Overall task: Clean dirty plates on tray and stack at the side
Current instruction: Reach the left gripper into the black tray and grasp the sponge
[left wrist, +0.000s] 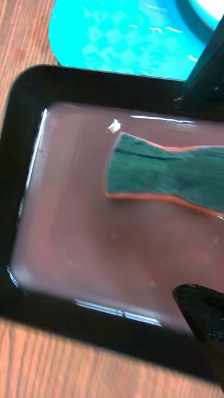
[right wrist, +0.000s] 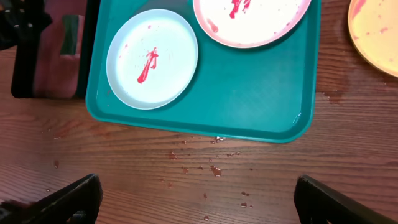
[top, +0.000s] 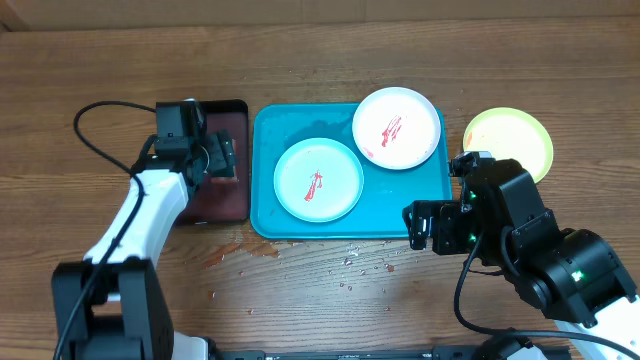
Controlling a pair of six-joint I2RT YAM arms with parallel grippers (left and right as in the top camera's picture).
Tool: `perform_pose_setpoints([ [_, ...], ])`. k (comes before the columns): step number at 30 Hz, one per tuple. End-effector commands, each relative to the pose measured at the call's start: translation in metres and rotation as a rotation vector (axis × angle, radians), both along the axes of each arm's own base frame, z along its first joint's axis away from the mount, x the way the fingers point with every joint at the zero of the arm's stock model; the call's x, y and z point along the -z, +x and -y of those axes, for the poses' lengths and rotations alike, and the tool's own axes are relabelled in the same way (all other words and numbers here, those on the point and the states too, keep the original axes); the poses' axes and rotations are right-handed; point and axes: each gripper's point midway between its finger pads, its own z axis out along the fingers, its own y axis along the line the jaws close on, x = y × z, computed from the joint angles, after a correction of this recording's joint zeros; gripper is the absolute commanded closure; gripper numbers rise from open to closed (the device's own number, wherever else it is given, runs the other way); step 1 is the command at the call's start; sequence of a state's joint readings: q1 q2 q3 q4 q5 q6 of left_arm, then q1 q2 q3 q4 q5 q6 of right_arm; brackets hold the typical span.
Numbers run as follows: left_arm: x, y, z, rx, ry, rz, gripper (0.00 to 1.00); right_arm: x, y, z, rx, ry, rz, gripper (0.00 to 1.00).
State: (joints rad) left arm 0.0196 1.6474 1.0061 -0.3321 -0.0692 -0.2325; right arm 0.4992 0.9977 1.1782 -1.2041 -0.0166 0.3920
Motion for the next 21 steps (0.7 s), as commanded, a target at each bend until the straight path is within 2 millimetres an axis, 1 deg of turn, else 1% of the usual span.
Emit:
perform_pose_setpoints([
  [1, 0.015, 0.004, 0.015, 0.079, -0.036, -0.018, 0.13, -0.01, 0.003, 0.0, 0.002, 0.002, 0.034, 0.0],
  [4, 0.023, 0.008, 0.017, 0.084, -0.043, -0.019, 0.15, -0.009, 0.004, 0.0, 0.002, -0.001, 0.031, 0.0],
  [7, 0.026, 0.013, 0.022, 0.121, -0.055, -0.007, 0.17, -0.006, 0.005, -0.001, 0.002, -0.005, 0.022, 0.0],
  [10, 0.031, 0.015, 0.023, 0.124, -0.055, -0.009, 0.18, -0.004, 0.006, -0.001, 0.002, -0.009, 0.015, 0.0],
  [12, 0.036, 0.016, 0.025, 0.131, -0.048, -0.016, 0.21, -0.003, 0.006, -0.002, 0.002, -0.012, 0.01, 0.0],
  [14, 0.042, 0.016, 0.027, 0.138, -0.035, -0.025, 0.23, -0.003, 0.007, -0.002, 0.002, -0.013, 0.008, 0.0],
  [17, 0.05, 0.015, 0.028, 0.132, 0.003, -0.045, 0.23, -0.003, 0.007, -0.002, 0.002, -0.013, 0.008, 0.0],
  [21, 0.053, 0.014, 0.027, 0.12, 0.061, -0.056, 0.26, -0.003, 0.007, -0.002, 0.002, -0.013, 0.008, 0.0],
])
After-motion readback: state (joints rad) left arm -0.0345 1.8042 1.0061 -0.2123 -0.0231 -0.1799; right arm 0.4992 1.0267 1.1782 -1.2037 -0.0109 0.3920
